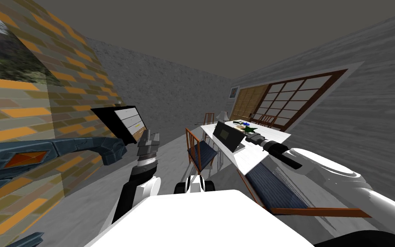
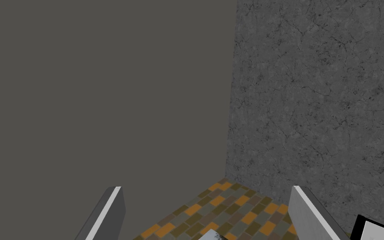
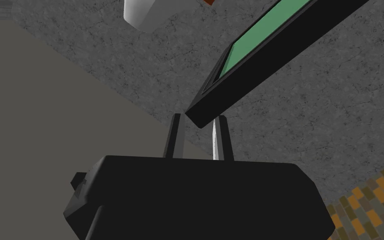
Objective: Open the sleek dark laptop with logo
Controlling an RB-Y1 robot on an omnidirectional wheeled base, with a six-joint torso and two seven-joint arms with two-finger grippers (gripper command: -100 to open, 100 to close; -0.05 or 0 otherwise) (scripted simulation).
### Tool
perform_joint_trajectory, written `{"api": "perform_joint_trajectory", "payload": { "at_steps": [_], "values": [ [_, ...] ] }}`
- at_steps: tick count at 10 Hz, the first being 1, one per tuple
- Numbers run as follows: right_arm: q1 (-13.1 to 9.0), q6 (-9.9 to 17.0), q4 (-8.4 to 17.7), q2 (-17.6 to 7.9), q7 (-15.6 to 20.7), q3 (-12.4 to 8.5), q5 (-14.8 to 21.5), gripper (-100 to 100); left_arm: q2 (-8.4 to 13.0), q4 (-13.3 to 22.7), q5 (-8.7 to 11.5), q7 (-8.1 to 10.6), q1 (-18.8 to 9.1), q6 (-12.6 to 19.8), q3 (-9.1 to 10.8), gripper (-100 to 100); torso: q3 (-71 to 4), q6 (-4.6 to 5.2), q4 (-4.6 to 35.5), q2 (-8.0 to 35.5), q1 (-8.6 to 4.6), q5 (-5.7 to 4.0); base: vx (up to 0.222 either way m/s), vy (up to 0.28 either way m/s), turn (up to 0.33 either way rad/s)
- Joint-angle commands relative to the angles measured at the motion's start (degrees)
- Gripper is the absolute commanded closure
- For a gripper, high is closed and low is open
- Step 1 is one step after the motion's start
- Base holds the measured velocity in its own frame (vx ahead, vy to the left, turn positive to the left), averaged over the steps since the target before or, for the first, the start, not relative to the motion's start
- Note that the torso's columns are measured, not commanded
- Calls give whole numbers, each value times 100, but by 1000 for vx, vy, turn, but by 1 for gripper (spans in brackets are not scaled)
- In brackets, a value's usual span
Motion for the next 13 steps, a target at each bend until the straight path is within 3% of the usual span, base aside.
{"api": "perform_joint_trajectory", "payload": {
  "at_steps": [1, 10, 11, 12, 13],
  "values": [
    [38, -52, 98, -66, -327, 108, -211, 100, 0, 0, 0, 0, 0, 0, 0, 0, 3, 1, 8, 6, 23, 12, 10, -73, 52],
    [240, -261, 450, -249, -1475, 573, -992, 100, 0, 0, 0, 0, 0, 0, 0, 0, -1, -21, -18, -8, 24, -14, 18, -104, 60],
    [174, -265, 498, -241, -1344, 438, -935, 100, 0, 0, 0, 0, 0, 0, 0, 0, 0, -19, -15, -4, 26, -11, -4, -51, 1],
    [291, -558, 797, -202, -1341, 447, -985, 100, 0, 0, 0, 0, 1, 0, 0, 0, 3, -12, 6, 7, 51, 16, 145, -32, -247],
    [291, -666, 873, -202, -1341, 447, -985, 100, 0, -1, 0, 0, 2, -1, 0, 0, -3, 21, 11, -1, 51, 30, -23, 21, -66]
  ]
}}
